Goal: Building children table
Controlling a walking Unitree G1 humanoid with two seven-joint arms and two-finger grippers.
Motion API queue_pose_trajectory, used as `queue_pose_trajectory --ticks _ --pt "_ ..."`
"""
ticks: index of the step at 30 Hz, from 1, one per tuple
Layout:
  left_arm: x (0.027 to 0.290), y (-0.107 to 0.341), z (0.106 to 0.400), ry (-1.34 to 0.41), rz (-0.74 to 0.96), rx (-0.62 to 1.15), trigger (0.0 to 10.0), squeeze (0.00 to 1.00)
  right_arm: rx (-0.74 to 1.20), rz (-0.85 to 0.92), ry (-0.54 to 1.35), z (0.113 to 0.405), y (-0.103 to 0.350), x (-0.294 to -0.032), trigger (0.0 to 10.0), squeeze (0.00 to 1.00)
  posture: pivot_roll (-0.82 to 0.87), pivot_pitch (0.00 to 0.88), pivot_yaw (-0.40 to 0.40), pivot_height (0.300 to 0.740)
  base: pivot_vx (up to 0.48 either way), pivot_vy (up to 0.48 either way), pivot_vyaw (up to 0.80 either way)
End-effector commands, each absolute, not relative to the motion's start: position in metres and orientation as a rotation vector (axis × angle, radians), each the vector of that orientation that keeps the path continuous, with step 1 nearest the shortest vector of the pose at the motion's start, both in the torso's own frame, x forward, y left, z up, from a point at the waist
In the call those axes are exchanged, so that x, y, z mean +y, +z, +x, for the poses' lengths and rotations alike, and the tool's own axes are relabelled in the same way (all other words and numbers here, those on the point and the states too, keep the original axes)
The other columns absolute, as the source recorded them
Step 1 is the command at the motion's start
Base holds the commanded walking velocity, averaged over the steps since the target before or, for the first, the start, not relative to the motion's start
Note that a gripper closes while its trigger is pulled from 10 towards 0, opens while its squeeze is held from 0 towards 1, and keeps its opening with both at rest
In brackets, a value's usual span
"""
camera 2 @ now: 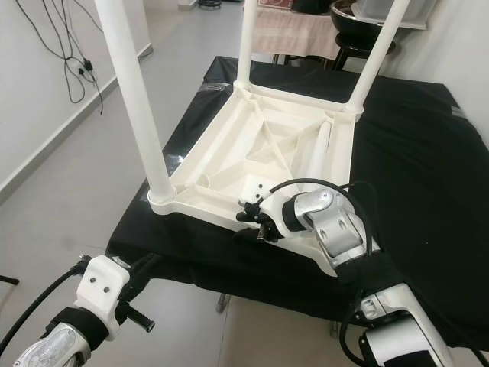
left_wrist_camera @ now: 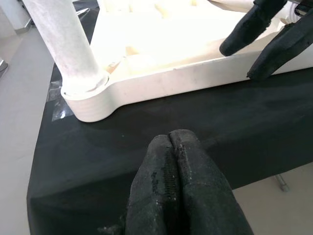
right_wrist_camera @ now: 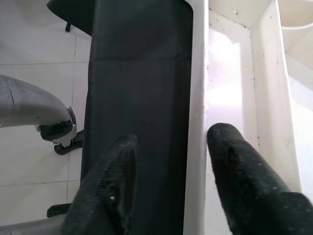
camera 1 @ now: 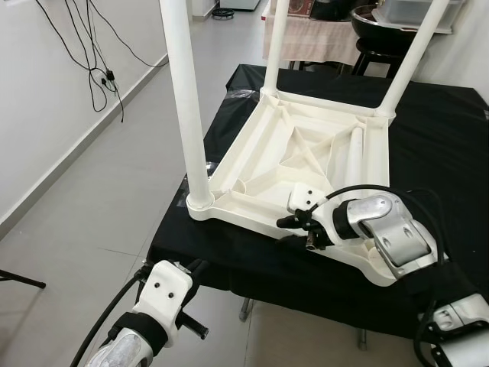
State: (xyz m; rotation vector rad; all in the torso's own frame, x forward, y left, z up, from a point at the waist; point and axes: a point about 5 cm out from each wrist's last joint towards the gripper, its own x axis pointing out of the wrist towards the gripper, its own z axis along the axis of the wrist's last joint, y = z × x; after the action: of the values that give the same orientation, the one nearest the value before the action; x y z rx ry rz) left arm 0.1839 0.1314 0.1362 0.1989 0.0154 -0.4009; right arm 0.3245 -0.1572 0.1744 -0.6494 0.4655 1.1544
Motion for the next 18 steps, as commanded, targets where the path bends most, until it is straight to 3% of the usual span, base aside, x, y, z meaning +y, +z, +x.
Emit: queue_pose_trajectory --ticks 1,2,3,4,8,18 --pt "0.134 0.131 0.183 -0.402 0.212 0.046 10.0 0.00 0.461 -0.650 1.177 0.323 0.173 -0.156 10.0 1.00 -0.01 0.096 -0.044 0.740 0.000 0.000 0.00" --pt "0.134 0.131 0.183 -0.403 0.212 0.047 10.0 0.00 0.460 -0.645 1.191 0.323 0.174 -0.153 10.0 0.08 -0.01 0.096 -0.043 0.740 0.000 0.000 0.00" --pt "0.134 0.131 0.183 -0.403 0.212 0.047 10.0 0.00 0.460 -0.645 1.191 0.323 0.174 -0.153 10.0 0.08 -0.01 0.096 -0.043 0.740 0.000 0.000 0.00" --pt "0.135 0.131 0.183 -0.404 0.212 0.047 10.0 0.00 0.457 -0.641 1.204 0.323 0.175 -0.147 10.0 0.00 -0.01 0.096 -0.042 0.740 0.000 0.000 0.00" --pt "0.134 0.131 0.183 -0.407 0.214 0.047 10.0 0.00 0.480 -0.618 1.195 0.330 0.169 -0.124 10.0 0.00 -0.01 0.096 -0.043 0.740 0.000 0.000 0.00" --pt "0.133 0.131 0.184 -0.408 0.218 0.046 10.0 0.00 0.547 -0.583 1.092 0.349 0.160 -0.104 10.0 0.00 0.00 0.092 -0.051 0.740 0.000 0.000 0.00"
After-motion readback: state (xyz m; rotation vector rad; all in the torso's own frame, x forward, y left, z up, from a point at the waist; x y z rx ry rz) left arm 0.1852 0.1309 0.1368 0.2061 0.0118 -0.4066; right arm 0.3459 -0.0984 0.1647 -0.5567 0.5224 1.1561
